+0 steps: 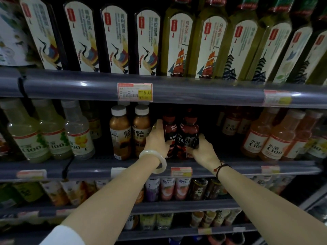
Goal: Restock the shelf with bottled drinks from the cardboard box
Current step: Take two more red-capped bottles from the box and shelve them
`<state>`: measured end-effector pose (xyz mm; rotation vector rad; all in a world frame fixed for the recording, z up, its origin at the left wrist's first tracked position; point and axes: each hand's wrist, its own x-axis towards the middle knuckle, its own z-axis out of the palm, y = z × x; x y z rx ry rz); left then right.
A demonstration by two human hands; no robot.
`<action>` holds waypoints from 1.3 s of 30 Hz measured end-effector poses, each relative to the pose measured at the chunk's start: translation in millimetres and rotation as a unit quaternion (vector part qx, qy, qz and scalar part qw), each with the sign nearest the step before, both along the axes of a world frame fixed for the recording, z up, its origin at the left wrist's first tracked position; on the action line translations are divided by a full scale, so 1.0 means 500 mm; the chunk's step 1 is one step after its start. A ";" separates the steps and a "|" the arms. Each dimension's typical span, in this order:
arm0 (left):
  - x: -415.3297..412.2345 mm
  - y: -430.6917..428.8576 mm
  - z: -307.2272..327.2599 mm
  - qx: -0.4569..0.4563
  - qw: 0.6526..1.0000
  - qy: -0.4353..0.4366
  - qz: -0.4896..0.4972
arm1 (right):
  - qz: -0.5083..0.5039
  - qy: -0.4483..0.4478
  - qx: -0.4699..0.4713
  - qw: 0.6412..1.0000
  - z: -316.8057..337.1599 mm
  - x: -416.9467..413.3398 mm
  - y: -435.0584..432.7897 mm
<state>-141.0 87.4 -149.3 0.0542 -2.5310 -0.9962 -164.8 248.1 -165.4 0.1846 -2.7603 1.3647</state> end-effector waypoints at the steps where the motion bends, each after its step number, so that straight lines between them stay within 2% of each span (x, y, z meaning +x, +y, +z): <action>1: -0.001 0.000 0.000 -0.001 1.000 0.001 0.001 | 0.000 -0.002 -0.001 1.000 0.000 0.001 0.000; 4: -0.004 -0.001 -0.003 0.012 1.000 -0.001 -0.004 | 0.005 0.001 -0.005 1.000 0.003 0.006 0.003; 8: 0.007 -0.008 0.005 0.072 0.996 -0.022 -0.037 | 0.010 -0.016 -0.005 1.000 0.019 0.017 0.007; 12: 0.046 -0.014 0.024 0.114 0.990 -0.042 -0.076 | -0.004 -0.046 0.040 0.998 0.028 0.025 0.015; 15: 0.074 -0.019 0.030 0.147 0.984 -0.081 -0.063 | 0.001 -0.079 0.087 0.993 0.043 0.038 0.016; 19: 0.106 -0.040 0.048 0.072 0.975 -0.202 -0.053 | 0.064 -0.115 0.137 0.982 0.066 0.071 -0.009; 22: 0.139 -0.064 0.056 -0.013 0.937 -0.337 -0.088 | 0.133 -0.144 0.192 0.962 0.075 0.092 -0.041; 24: 0.162 -0.088 0.047 -0.045 0.920 -0.378 -0.092 | 0.192 -0.162 0.238 0.938 0.075 0.104 -0.067; 29: 0.226 -0.155 0.016 -0.078 0.919 -0.386 -0.028 | 0.295 -0.170 0.258 0.904 0.062 0.136 -0.140; 34: 0.332 -0.252 -0.041 -0.061 0.928 -0.361 0.064 | 0.385 -0.120 0.270 0.874 0.025 0.182 -0.251; 39: 0.468 -0.348 -0.109 -0.011 0.913 -0.377 0.154 | 0.480 -0.108 0.288 0.821 -0.032 0.255 -0.383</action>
